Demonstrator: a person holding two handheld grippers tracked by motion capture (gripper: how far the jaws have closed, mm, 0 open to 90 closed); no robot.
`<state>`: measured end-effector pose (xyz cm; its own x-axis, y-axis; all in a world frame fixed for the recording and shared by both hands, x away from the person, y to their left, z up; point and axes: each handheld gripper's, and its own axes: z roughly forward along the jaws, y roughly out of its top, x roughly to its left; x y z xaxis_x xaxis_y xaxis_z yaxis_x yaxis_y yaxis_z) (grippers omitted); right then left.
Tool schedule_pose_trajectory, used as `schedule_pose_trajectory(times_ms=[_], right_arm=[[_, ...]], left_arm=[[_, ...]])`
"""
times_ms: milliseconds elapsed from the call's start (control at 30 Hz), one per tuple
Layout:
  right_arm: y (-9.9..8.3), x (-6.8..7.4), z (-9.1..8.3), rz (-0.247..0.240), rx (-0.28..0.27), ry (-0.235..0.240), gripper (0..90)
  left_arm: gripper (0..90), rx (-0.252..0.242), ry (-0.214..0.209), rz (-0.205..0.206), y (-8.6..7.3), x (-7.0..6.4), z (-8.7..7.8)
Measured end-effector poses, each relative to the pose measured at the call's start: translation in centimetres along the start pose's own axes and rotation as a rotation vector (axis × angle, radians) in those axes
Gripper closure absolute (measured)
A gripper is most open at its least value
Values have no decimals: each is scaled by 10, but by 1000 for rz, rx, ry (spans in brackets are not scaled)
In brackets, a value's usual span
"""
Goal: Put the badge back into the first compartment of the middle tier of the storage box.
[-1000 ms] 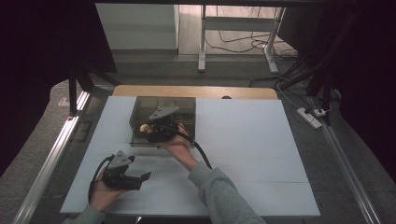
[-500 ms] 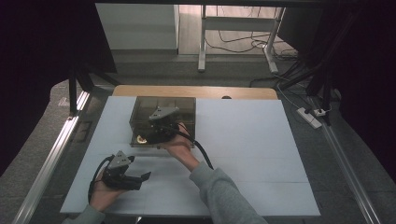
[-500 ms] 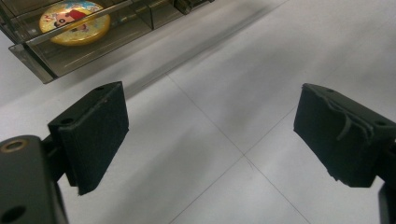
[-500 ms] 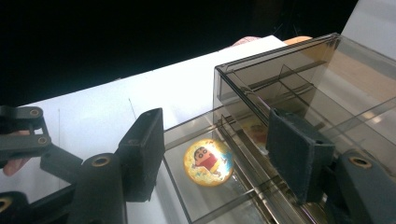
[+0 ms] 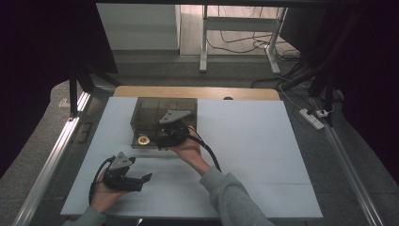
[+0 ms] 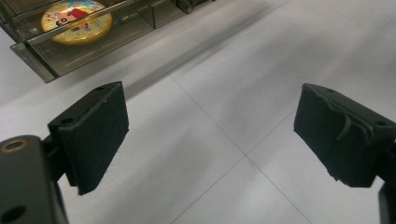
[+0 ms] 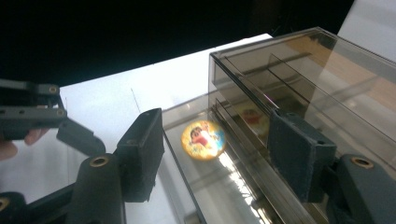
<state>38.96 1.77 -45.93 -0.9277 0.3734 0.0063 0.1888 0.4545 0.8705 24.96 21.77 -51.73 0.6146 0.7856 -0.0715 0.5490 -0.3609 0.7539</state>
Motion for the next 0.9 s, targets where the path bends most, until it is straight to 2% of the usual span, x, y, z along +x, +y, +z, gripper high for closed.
schedule_pose_trajectory(times_ms=[433,900], right_arm=[[-20,-6,-39,13,-6,-36,350],[-49,-14,-91,26,6,-90,324]], left_arm=[[102,6,12,-6,0,0,1],[102,8,13,-9,0,1,0]])
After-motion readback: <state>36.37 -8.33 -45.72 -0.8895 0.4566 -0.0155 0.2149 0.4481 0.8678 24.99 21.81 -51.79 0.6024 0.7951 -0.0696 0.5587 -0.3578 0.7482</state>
